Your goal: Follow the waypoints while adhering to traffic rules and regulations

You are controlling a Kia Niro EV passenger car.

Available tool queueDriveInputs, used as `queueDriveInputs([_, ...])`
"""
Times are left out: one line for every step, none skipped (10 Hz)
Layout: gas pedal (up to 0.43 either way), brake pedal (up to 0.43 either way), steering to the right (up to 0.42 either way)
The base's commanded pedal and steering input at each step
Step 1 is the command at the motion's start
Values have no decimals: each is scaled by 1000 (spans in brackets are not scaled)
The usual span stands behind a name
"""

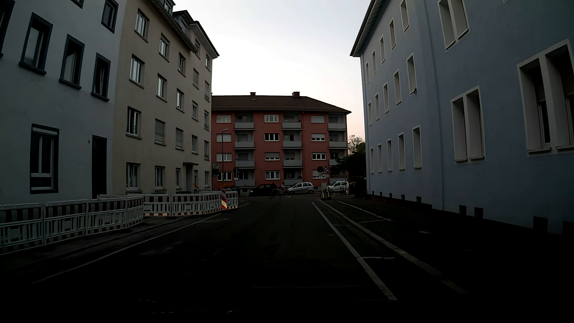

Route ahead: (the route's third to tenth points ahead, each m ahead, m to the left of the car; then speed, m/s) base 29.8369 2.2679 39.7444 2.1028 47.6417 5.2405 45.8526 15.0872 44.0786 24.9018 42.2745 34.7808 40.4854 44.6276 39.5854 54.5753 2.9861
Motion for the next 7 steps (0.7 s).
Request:
queueDriveInputs([0,0,-1])
queueDriveInputs([0,0,-1])
queueDriveInputs([0,0,-1])
queueDriveInputs([0,0,-2])
queueDriveInputs([0,0,-2])
queueDriveInputs([0,0,-2])
queueDriveInputs([0,0,-2])
